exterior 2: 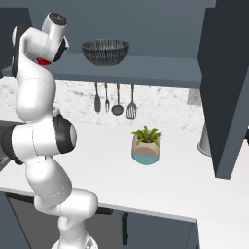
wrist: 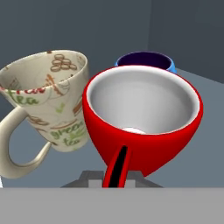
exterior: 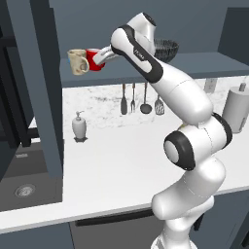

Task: Gather all objects into one cabinet and sort the glasses and bowls to opposite sides.

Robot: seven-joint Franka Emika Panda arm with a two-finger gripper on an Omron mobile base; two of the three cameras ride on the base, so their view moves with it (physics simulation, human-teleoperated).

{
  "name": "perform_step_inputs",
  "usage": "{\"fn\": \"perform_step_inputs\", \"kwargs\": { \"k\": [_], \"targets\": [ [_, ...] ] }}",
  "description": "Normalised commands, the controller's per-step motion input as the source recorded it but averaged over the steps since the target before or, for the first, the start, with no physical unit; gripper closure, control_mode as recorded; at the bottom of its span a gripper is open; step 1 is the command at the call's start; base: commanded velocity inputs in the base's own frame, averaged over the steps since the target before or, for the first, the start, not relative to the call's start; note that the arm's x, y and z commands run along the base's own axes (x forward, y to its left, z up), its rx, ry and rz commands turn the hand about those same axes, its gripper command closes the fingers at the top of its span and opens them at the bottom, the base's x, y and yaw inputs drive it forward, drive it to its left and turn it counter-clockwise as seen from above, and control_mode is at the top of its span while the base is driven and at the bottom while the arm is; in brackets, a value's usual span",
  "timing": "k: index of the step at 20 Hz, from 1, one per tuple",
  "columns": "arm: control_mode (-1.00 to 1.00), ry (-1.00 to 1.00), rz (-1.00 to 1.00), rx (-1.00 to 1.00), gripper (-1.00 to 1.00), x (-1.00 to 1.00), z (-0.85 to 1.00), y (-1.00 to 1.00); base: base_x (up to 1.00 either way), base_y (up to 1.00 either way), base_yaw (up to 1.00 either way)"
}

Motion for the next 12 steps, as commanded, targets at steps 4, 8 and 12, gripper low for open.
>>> {"fn": "perform_step_inputs", "kwargs": {
  "k": [4, 8, 12],
  "targets": [
    [-1.00, 0.00, 0.00, 0.00, -1.00, 0.00, 0.00, 0.00, 0.00, 0.00, 0.00],
    [-1.00, 0.00, 0.00, 0.00, -1.00, 0.00, 0.00, 0.00, 0.00, 0.00, 0.00],
    [-1.00, 0.00, 0.00, 0.00, -1.00, 0.00, 0.00, 0.00, 0.00, 0.00, 0.00]
  ]
}}
